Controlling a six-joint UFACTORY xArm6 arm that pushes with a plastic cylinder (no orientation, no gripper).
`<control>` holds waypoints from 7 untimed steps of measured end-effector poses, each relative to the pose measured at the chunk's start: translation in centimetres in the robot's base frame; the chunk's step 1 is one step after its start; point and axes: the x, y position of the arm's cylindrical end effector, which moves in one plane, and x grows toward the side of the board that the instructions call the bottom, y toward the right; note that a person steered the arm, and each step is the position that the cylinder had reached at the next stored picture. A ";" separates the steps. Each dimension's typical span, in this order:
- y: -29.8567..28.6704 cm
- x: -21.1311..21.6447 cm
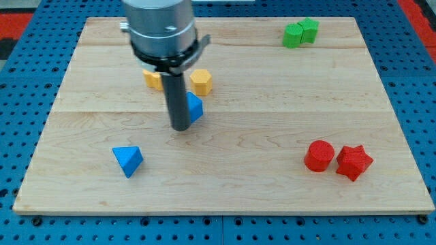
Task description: Push the blue cube to the bottom right side of the yellow heart
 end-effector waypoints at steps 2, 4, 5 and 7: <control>5.6 -1.1; 2.0 -4.1; -1.3 -3.8; 9.8 -1.3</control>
